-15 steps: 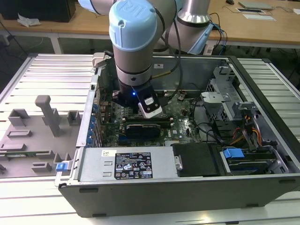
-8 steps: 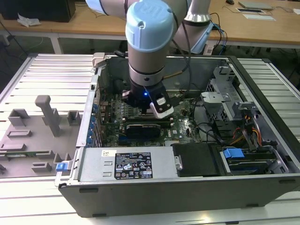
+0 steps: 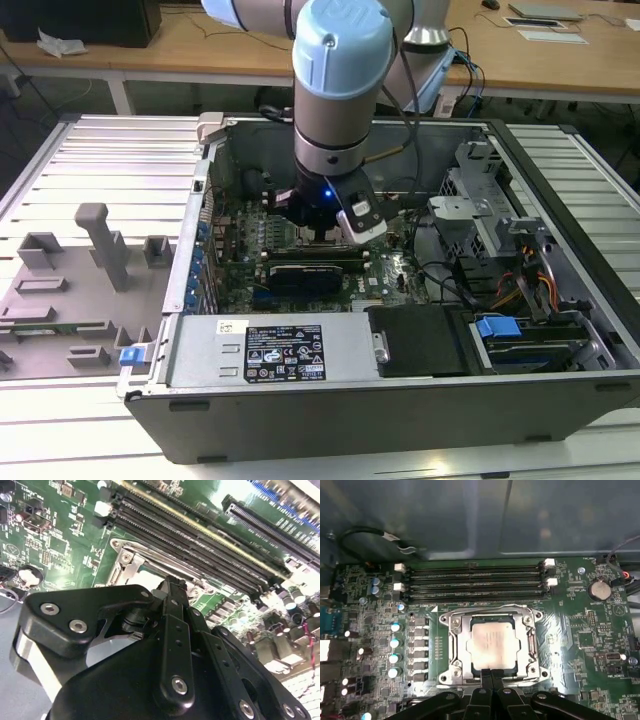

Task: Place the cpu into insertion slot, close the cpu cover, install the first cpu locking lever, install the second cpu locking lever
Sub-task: 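Install the second cpu locking lever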

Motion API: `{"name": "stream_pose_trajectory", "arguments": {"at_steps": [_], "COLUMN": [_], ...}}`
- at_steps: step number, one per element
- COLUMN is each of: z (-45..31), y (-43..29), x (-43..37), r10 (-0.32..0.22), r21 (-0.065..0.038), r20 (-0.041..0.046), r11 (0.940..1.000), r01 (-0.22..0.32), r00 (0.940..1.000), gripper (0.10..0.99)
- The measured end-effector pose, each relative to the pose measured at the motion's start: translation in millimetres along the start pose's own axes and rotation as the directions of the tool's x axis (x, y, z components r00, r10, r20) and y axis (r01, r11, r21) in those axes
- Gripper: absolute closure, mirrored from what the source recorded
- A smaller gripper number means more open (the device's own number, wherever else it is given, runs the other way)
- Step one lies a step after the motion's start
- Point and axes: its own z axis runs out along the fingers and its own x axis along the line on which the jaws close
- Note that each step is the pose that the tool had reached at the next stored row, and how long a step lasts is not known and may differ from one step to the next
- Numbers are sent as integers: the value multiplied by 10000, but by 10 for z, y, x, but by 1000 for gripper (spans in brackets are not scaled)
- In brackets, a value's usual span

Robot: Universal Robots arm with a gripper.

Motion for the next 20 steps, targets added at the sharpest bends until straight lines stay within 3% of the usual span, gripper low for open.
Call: {"name": "stream_pose_trajectory", "arguments": {"at_steps": [2, 3, 5, 7, 8, 13, 16, 20], "z": [25, 36, 54, 50, 41, -110, -153, -154], "y": [102, 153, 224, 252, 259, 338, 358, 358], "x": [-8, -6, -4, -3, -3, -3, -4, -4], "r10": [-5, -6, -7, -9, -11, -24, -28, -28], "r21": [300, 399, 474, 572, 626, 1165, 1286, 1306], "r20": [-1, 2, 6, 10, 12, 32, 38, 38], "r11": [9995, 9992, 9989, 9984, 9980, 9932, 9917, 9914], "r01": [5, 6, 6, 9, 11, 20, 22, 23], "r00": [10000, 10000, 10000, 10000, 10000, 10000, 10000, 10000], "gripper": [980, 980, 980, 980, 980, 980, 980, 980]}}
